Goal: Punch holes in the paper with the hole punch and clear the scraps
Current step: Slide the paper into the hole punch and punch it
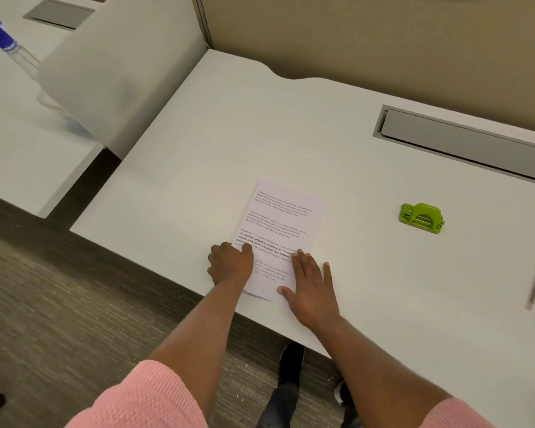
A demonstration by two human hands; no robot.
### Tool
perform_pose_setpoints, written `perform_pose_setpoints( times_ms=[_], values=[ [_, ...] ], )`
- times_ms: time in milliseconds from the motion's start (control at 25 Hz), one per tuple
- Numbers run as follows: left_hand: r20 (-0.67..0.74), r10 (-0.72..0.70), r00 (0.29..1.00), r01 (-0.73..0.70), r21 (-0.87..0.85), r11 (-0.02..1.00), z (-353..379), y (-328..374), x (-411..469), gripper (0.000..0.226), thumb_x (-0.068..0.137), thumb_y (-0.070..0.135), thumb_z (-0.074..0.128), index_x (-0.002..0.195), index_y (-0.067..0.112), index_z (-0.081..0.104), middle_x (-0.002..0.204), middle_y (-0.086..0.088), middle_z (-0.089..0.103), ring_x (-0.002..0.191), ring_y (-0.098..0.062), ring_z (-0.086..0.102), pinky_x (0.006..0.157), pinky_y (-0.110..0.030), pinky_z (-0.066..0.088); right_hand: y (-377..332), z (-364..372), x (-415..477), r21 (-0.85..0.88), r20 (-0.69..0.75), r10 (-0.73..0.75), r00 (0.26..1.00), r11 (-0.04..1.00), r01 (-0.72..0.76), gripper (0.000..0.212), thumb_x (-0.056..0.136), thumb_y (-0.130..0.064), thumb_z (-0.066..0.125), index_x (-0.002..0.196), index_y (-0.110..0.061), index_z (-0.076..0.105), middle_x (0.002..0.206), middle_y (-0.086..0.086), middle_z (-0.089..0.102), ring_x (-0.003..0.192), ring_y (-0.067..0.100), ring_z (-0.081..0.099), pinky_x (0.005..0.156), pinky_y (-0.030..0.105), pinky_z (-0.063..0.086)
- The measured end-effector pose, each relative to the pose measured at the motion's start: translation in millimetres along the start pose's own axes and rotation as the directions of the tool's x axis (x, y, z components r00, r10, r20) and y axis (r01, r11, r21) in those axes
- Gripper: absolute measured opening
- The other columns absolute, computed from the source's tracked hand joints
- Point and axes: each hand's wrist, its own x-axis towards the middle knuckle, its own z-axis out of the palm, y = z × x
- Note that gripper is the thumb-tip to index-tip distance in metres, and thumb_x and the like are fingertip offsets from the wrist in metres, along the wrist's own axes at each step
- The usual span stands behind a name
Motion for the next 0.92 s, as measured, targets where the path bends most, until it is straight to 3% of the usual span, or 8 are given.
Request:
perform_pose_setpoints(
  times_ms=[320,680,920],
  values=[
    [0.099,-0.068,0.993,0.082,-0.147,0.986,0.4,9.7,1.6,0.063,0.089,0.058,0.05,0.13,0.01,0.046,0.128,-0.011,0.061,0.116,-0.034,0.058,0.103,-0.052,0.042,3.9,-2.4,-3.0,0.027,-0.004,0.01,1.0,1.0,-0.01,0.082,0.099,-0.061,0.031,0.16,-0.02,-0.006,0.169,-0.002,-0.004,0.155,0.015,-0.006,0.124,0.05,-0.009],
    [0.096,-0.042,0.994,0.041,0.009,0.999,5.4,23.8,-5.5,0.063,0.086,0.059,0.054,0.123,0.008,0.059,0.126,-0.012,0.055,0.118,-0.032,0.052,0.102,-0.048,0.038,16.5,-6.8,-11.9,0.039,-0.005,0.025,1.0,0.999,-0.025,0.083,0.099,-0.062,0.033,0.16,-0.021,-0.005,0.169,-0.003,-0.004,0.155,0.015,-0.006,0.123,0.049,-0.012],
    [0.08,-0.022,0.997,0.022,-0.011,1.0,14.5,35.9,-10.4,0.065,0.073,0.052,0.075,0.118,0.011,0.053,0.117,-0.01,0.064,0.109,-0.034,0.062,0.098,-0.048,0.048,19.5,-8.8,-12.1,0.06,-0.018,0.02,1.0,0.998,-0.019,0.084,0.098,-0.061,0.037,0.16,-0.021,-0.002,0.169,-0.002,0.0,0.155,0.015,-0.002,0.123,0.049,-0.011]
  ],
)
